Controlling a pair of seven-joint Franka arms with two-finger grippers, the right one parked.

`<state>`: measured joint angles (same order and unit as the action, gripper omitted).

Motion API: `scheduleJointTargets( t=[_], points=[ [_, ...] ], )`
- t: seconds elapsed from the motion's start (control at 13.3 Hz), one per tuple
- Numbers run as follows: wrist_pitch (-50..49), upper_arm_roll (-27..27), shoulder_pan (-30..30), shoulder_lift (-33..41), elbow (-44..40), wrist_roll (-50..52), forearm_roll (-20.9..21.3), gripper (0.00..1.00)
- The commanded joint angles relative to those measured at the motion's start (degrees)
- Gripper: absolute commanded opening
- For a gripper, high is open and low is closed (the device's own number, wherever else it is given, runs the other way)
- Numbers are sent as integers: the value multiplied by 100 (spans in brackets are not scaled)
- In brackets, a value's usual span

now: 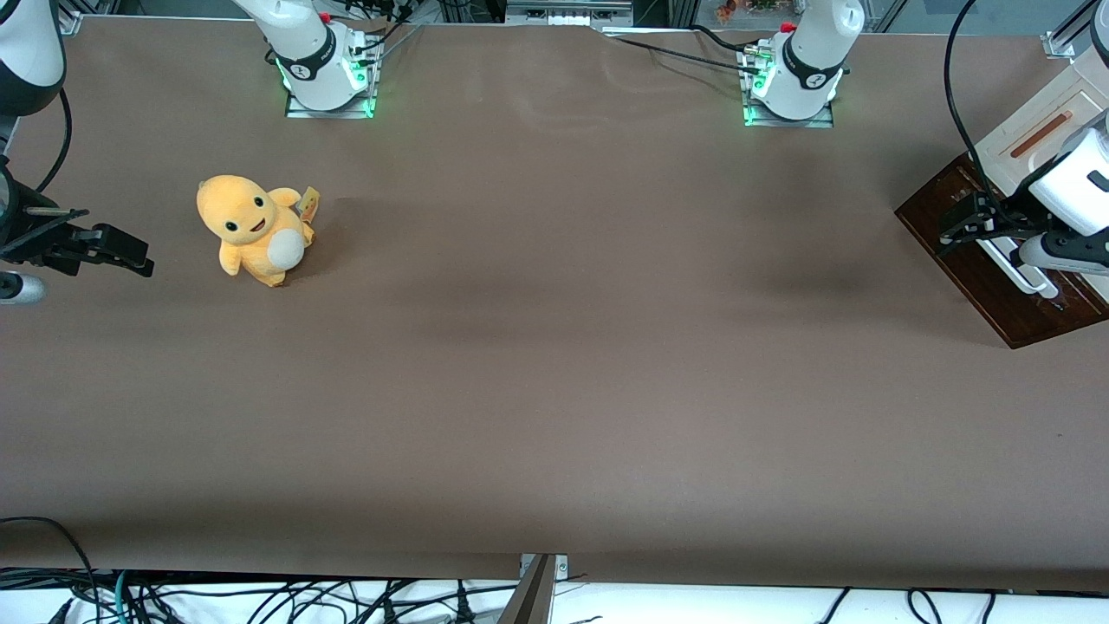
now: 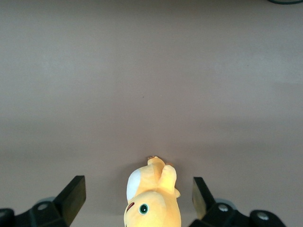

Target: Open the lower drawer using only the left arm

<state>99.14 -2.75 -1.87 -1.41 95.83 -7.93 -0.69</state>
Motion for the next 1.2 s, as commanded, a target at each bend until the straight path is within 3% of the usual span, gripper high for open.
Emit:
scheduleJointTargets(
  t=[0.0,1.13],
  points=[
    [-61,-23,-6,36,15,-112,-133,100],
    [-123,-23,-6,27,6,-15,-133,100]
  ],
)
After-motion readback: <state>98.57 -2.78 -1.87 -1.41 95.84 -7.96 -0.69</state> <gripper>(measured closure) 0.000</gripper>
